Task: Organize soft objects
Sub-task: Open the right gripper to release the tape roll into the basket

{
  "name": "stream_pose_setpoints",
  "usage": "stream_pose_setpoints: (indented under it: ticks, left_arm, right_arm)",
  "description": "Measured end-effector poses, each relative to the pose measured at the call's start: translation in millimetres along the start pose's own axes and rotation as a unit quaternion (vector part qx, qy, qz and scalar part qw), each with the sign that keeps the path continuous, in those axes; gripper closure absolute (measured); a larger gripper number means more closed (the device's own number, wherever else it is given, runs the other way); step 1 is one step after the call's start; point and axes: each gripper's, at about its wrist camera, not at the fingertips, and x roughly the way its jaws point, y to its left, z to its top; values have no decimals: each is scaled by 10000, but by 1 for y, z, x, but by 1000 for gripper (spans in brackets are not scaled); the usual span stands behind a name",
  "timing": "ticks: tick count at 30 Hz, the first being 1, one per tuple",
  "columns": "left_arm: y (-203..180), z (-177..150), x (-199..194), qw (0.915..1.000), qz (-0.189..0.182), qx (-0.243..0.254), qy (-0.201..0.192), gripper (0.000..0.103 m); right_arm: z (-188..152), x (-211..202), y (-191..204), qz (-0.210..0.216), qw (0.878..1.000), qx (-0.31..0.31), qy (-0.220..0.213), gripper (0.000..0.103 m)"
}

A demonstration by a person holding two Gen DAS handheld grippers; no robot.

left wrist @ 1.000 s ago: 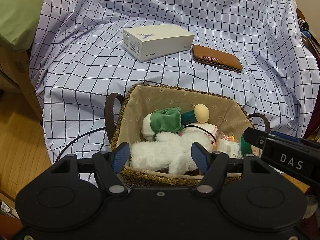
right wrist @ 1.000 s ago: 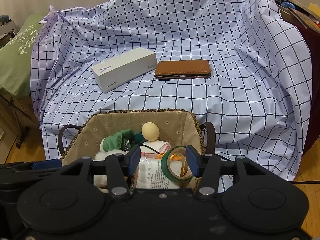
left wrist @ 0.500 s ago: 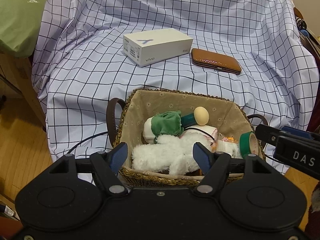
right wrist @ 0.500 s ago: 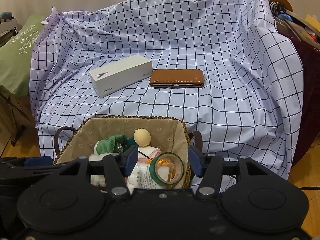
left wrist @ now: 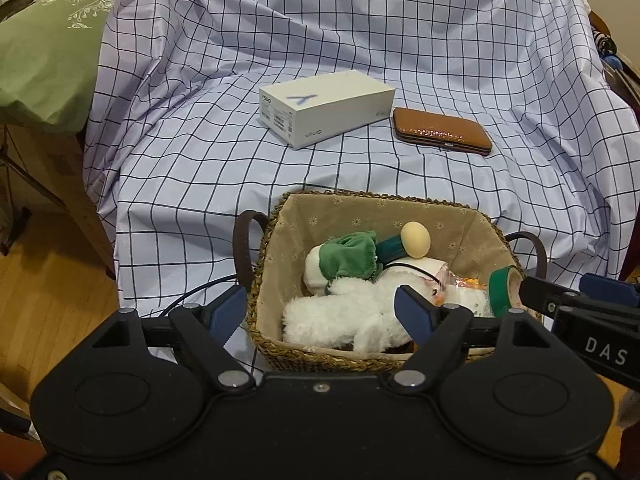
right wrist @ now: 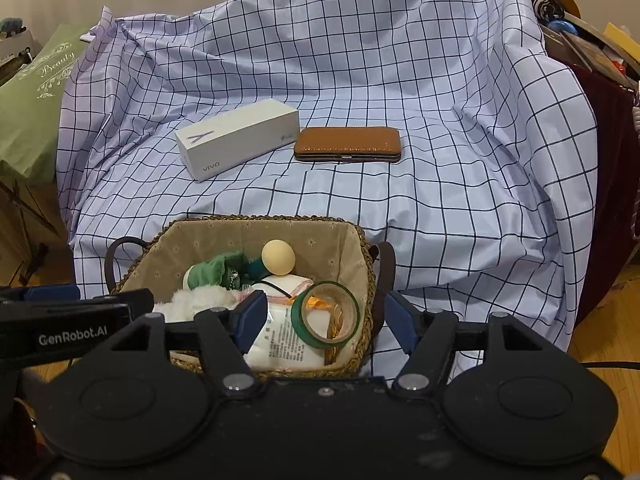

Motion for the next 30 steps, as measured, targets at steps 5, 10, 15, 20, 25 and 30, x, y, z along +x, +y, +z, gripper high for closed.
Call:
stream_pose_setpoints:
  ticks: [5,10,15,20,25,30]
  left_arm:
    - [0,-1,-2,10000,93,14,-33,15]
    - [0,-1,-2,9999,131,18,-28,15]
    - [1,-1,-1,9998,181,10,-25,15]
    - [1,-1,-3,9997,228,23,-89,9]
    - [0,0,-5,9993,335,42,-155,6]
    - [-1,0,-4,9992,384,81,-120,5]
  right_arm:
    - [-1,-1,0,-61,10000,-8,-2,32]
    - [-2,1,-2,-119,9999,39,64,31]
    - [-3,2,-4,-164,9998,79,106,30]
    - [-3,3,-3,-203,9997,52,134,29]
    - [-3,4,-4,-238,9996,60,160,28]
    - [-3,4,-4,-261,9994,74,192,28]
